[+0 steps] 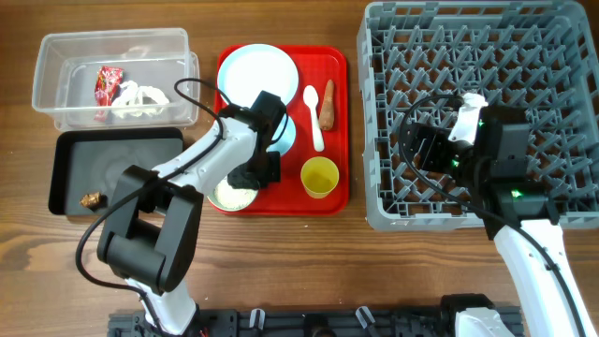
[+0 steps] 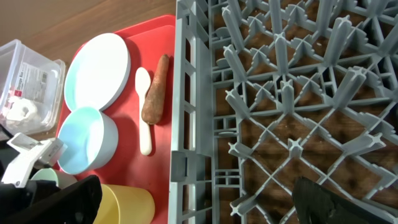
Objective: Sort waste into correct bins and load items into the dishwasher rack
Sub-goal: 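Grasp the green rice bowl rim with the left gripper, then tip the green bowl over the black tray to pour out rice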
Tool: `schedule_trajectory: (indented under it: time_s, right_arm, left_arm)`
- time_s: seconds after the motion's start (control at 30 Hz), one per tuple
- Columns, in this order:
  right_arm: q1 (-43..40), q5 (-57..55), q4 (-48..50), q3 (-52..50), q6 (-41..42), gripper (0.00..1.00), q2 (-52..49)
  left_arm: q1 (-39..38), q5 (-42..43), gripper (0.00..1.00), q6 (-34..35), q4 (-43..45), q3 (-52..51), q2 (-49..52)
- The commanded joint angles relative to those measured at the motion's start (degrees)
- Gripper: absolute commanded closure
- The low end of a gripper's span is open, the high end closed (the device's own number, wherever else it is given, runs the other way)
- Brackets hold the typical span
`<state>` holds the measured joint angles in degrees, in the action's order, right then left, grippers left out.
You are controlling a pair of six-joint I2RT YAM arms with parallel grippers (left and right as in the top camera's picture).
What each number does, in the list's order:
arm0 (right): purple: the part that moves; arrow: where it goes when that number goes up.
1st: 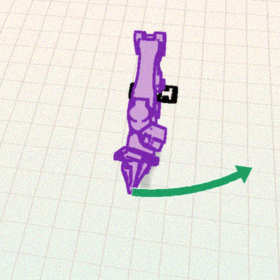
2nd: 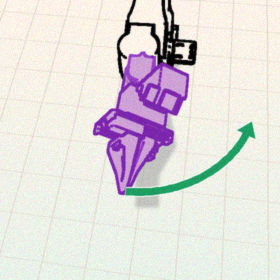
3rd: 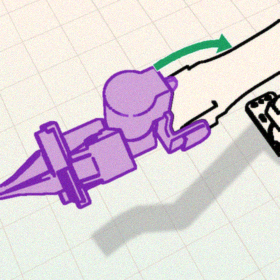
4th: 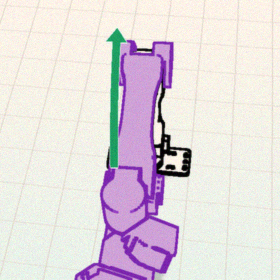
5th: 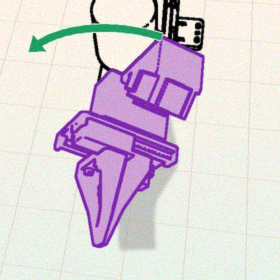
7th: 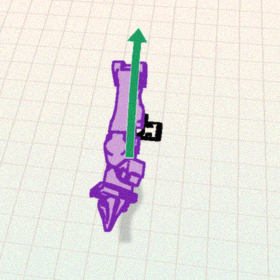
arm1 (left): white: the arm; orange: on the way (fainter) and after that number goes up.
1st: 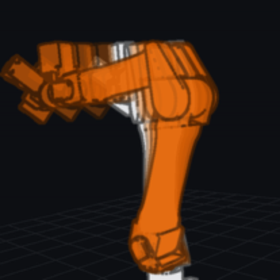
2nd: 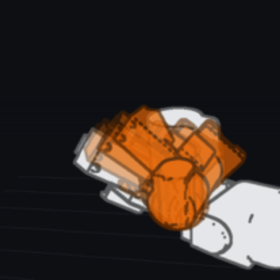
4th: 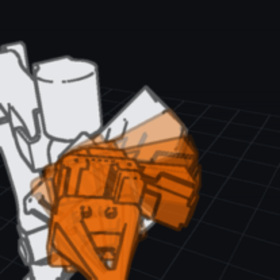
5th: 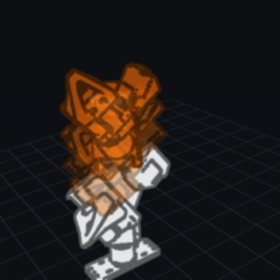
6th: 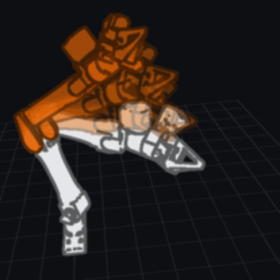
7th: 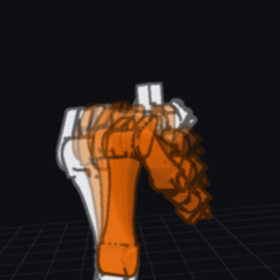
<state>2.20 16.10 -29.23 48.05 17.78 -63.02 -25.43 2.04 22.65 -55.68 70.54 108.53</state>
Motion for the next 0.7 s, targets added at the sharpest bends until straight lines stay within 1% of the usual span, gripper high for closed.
schedule_trajectory:
  time_s: [0.0,0.13,0.2,0.27,0.33,0.4,0.47,0.53,0.6,0.63,0.67]
  right_arm:
    - [-0.02,0.70,-0.24,1.11,0.31,0.00,-0.42]
    - [-0.02,0.70,-0.17,1.11,0.35,0.00,-0.42]
    - [-0.02,0.70,-0.17,1.11,0.35,0.00,-0.42]
    - [-0.02,0.70,-0.20,1.11,0.33,0.00,-0.42]
    - [-0.02,0.70,-0.13,1.11,0.35,0.00,-0.42]
    - [-0.02,0.70,0.00,1.11,0.37,0.00,-0.42]
    - [-0.02,0.70,-0.02,1.11,0.33,0.00,-0.42]
    - [-0.02,0.70,0.02,1.11,0.35,0.00,-0.42]
    - [-0.02,0.70,0.28,1.11,0.33,0.00,-0.42]
    - [-0.02,0.70,0.48,1.11,0.33,0.00,-0.42]
    - [-0.02,0.72,0.81,1.11,0.35,0.00,-0.42]
  left_arm:
    - [0.13,5.09,0.96,0.11,-3.10,4.39,0.00]
    - [2.54,7.34,0.96,0.02,-10.10,11.19,-2.86]
    - [6.01,10.58,0.96,-2.58,-11.85,13.40,-5.92]
    - [10.25,13.44,0.96,-3.17,-11.93,13.70,-8.85]
    - [15.63,16.50,0.96,-4.96,-11.93,13.70,-11.23]
    - [22.05,22.10,0.96,-8.94,-11.96,13.68,-12.61]
    - [28.30,26.80,0.96,-12.57,-11.96,13.68,-12.74]
    - [36.52,30.69,0.96,-16.17,-11.17,13.66,-12.15]
    - [42.51,35.10,0.96,-18.53,-9.81,13.49,-11.54]
    - [45.09,38.05,0.96,-19.65,-9.11,13.22,-11.21]
    - [49.46,42.58,0.96,-21.11,-7.85,12.39,-10.56]
